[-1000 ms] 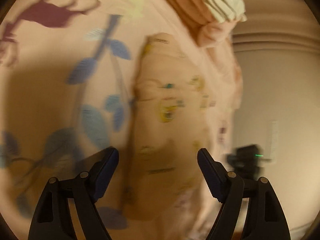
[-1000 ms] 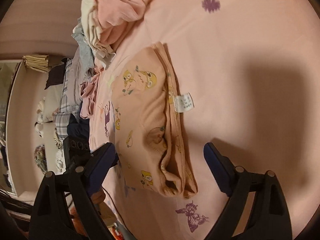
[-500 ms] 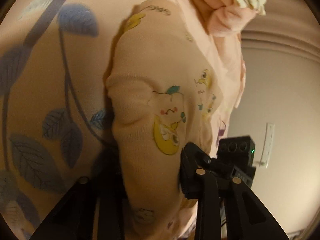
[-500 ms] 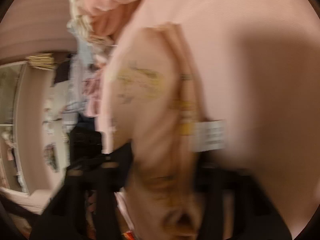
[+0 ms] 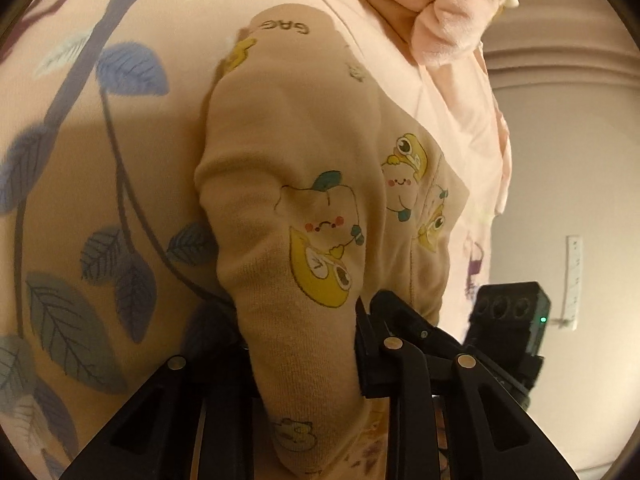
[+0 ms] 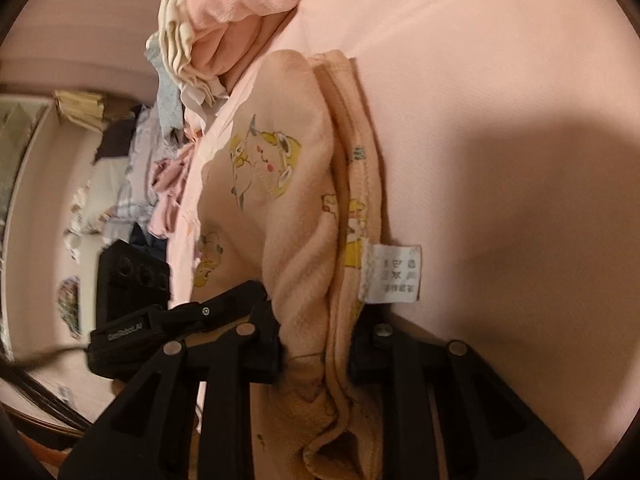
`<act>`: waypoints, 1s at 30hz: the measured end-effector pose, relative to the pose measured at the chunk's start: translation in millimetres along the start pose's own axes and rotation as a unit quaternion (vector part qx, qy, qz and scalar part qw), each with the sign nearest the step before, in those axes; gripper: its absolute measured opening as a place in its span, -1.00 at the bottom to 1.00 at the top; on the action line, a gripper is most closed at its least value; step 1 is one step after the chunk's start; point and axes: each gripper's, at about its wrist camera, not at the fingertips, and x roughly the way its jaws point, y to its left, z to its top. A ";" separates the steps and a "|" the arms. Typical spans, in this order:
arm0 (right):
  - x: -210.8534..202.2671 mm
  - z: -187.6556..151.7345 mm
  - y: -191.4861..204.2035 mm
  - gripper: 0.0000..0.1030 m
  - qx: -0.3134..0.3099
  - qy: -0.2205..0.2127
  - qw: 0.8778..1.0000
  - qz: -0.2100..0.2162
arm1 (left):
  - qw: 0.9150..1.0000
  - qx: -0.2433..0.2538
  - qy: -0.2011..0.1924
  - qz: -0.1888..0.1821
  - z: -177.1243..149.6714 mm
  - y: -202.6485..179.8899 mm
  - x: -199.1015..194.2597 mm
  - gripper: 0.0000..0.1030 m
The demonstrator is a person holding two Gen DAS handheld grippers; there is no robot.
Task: Fold small clothes
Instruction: 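Grasp the folded shirt with both grippers and lift it, folding it over, then hold the lifted folded shirt up with both grippers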
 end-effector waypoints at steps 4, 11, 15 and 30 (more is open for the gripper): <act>0.5 0.8 -4.7 -0.61 0.007 -0.008 1.000 0.009 | 1.000 0.014 0.003 0.009 2.2 -6.0 2.1 -0.49; -3.8 0.7 19.9 -0.56 0.016 -0.016 0.999 -0.042 | 0.990 0.105 -0.016 0.092 -1.8 -47.8 1.8 -0.56; -25.0 -3.4 31.5 -0.56 0.029 -0.038 0.999 -0.006 | 0.987 0.132 -0.044 0.077 -10.9 -66.7 -29.3 -0.56; -112.6 -55.2 247.6 -0.55 -0.132 -0.148 0.980 -0.017 | 0.954 0.258 -0.147 0.036 -58.0 -129.3 -230.7 -0.56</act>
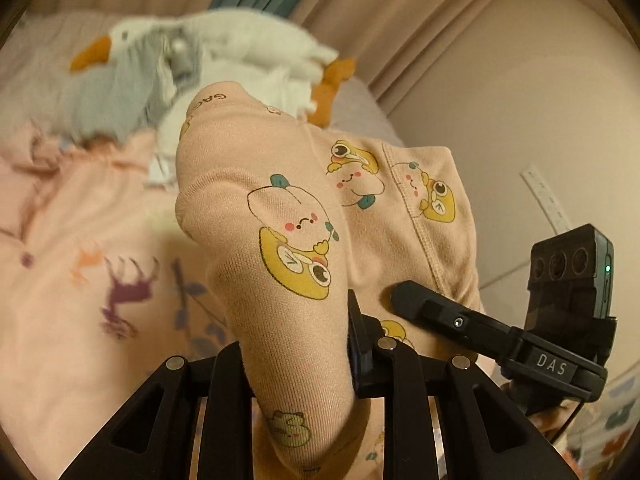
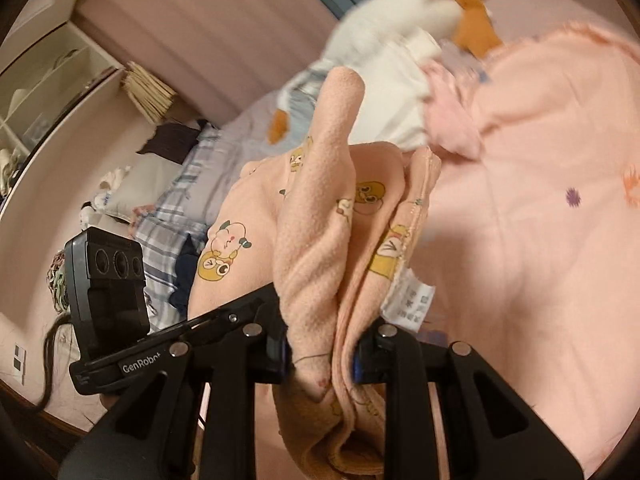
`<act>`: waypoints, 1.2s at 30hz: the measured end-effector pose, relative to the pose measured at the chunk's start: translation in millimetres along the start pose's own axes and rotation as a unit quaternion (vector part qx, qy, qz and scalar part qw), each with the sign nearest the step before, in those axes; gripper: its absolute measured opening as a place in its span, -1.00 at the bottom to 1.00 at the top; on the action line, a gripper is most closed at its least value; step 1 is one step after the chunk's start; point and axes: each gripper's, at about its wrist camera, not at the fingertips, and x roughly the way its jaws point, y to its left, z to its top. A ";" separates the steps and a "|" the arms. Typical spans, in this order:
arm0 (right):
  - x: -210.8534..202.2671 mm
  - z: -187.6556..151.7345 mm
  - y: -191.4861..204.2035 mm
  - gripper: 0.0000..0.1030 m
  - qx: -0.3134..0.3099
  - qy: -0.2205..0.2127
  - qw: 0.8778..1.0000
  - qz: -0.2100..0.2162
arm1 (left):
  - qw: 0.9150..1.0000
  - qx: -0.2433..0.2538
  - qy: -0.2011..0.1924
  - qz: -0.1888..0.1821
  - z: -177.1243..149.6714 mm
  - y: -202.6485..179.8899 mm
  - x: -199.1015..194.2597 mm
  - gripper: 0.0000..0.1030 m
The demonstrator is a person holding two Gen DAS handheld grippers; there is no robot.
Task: Fold small clothes
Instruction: 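Hold the lifted folded shirt up with both grippers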
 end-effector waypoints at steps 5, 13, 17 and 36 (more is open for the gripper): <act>-23.7 -11.9 59.4 -0.55 -0.011 -0.038 0.999 0.007 | 0.997 0.064 -0.027 0.037 5.9 -17.2 -60.0 -0.56; -22.0 -21.2 107.2 -0.55 -0.035 -0.049 0.998 0.024 | 0.988 0.105 -0.062 0.099 -2.9 -26.4 -86.8 -0.56; -19.1 -17.2 110.6 -0.55 -0.048 -0.043 0.998 0.020 | 0.989 0.088 -0.067 0.098 -6.8 -25.2 -83.6 -0.56; -12.2 0.4 108.3 -0.54 -0.081 -0.017 0.997 -0.009 | 0.985 0.090 -0.057 0.134 2.3 -33.1 -79.3 -0.55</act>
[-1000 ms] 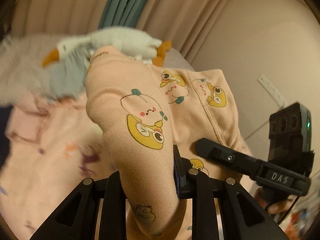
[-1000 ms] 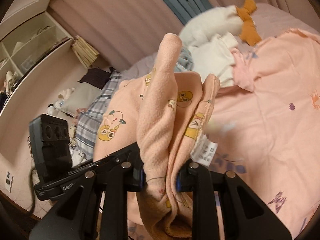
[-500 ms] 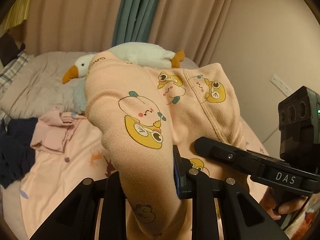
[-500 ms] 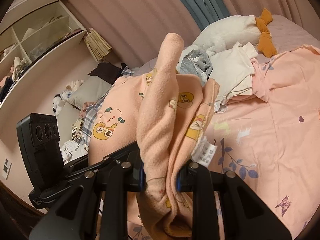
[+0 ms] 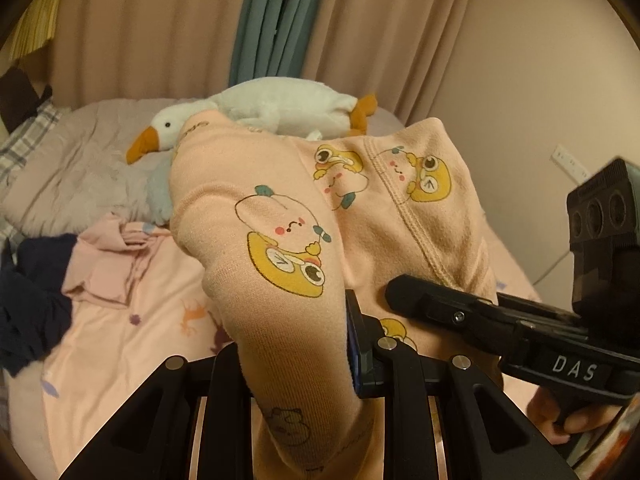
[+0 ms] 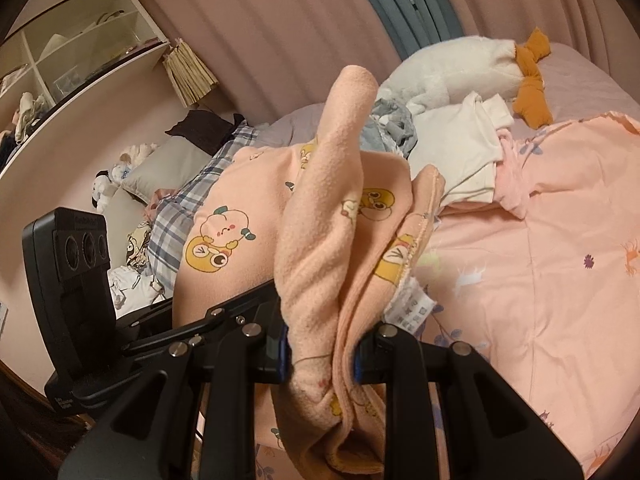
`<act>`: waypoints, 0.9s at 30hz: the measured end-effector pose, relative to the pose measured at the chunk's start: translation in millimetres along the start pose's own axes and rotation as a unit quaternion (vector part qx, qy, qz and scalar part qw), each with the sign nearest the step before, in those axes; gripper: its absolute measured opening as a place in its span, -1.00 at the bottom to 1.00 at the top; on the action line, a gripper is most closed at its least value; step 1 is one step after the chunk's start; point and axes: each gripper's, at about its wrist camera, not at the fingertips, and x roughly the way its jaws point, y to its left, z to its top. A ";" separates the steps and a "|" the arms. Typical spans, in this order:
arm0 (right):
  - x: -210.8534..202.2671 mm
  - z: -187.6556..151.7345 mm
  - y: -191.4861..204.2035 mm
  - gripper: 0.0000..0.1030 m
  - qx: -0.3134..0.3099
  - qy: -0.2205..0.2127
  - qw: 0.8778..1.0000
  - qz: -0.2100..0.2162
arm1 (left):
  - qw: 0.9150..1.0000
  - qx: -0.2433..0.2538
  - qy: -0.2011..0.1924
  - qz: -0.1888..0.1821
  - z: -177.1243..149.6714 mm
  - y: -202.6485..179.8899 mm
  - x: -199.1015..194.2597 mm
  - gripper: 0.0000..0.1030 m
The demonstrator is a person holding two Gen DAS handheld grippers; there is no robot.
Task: Fold small clothes
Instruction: 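Hold the lifted folded shirt up with both grippers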
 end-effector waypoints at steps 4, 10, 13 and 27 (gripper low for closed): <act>2.8 2.4 6.5 -0.54 -0.004 0.005 1.000 -0.017 | 1.000 -0.005 0.004 -0.004 3.3 2.3 1.5 -0.55; 7.3 0.9 3.4 -0.54 0.003 0.004 1.000 -0.020 | 1.000 -0.004 0.013 -0.001 1.0 2.7 6.4 -0.55; 11.3 0.1 -0.8 -0.54 0.006 0.008 1.000 -0.022 | 1.000 -0.001 0.017 0.005 2.3 1.2 10.1 -0.55; 26.4 9.5 -4.3 -0.53 -0.002 0.019 1.000 -0.018 | 1.000 -0.006 0.017 0.021 6.6 1.5 12.8 -0.55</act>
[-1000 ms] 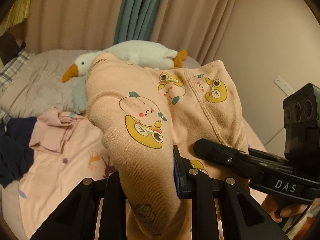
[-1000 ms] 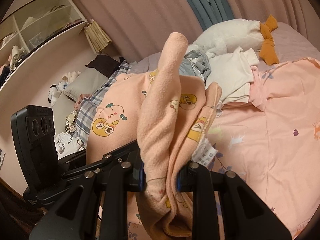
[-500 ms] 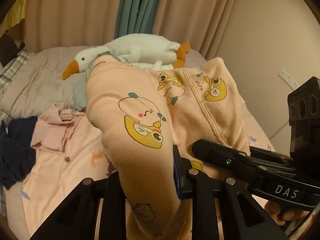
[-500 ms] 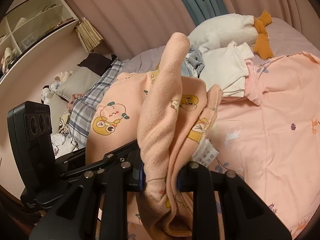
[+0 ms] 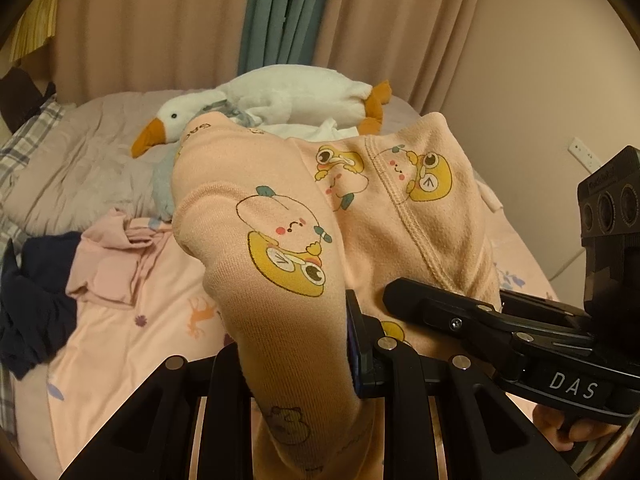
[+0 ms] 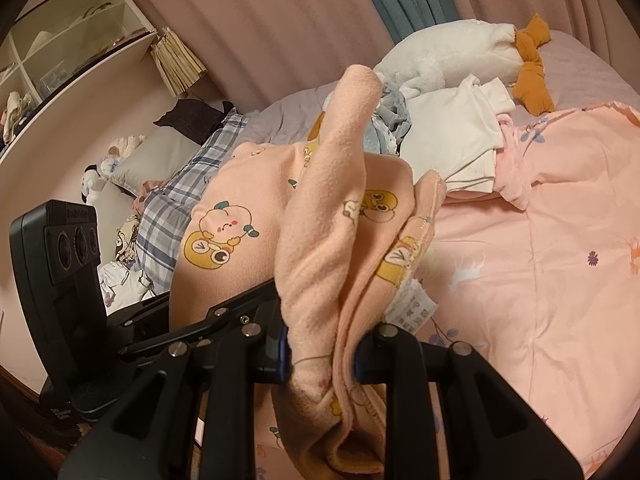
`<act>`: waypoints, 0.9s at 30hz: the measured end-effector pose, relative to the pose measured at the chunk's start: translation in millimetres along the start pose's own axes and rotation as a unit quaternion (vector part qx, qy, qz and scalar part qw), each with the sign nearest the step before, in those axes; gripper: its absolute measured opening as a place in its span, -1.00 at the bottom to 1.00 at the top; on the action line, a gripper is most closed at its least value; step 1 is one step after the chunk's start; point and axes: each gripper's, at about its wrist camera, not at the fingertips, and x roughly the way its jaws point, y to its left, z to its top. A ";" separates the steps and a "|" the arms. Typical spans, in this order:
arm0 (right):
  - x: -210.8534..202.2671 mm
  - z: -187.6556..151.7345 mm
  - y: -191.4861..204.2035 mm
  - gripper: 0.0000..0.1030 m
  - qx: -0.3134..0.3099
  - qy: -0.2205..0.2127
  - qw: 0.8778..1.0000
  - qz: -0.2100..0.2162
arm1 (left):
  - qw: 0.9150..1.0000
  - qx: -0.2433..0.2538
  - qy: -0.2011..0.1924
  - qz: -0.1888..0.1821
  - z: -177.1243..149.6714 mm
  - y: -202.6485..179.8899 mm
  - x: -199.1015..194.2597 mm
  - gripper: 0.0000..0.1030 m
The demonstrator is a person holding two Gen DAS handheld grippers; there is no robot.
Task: Fold small clothes
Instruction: 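Hold the lifted folded shirt up with both grippers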
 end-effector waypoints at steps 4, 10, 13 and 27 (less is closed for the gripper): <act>1.8 -0.5 0.6 -0.53 -0.002 -0.002 1.000 0.004 | 1.000 -0.005 -0.003 0.001 -2.0 2.0 -1.7 -0.55; 7.1 -1.1 0.2 -0.53 -0.001 0.007 1.000 0.005 | 1.000 -0.007 0.001 0.007 -3.0 3.1 0.2 -0.55; 9.0 0.3 0.3 -0.53 -0.002 0.009 1.000 0.005 | 1.000 -0.011 0.001 0.009 -2.9 4.3 -1.1 -0.55; 18.2 -8.5 -0.2 -0.51 0.004 0.024 1.000 0.009 | 0.999 -0.025 0.024 0.029 -8.9 7.2 -1.4 -0.55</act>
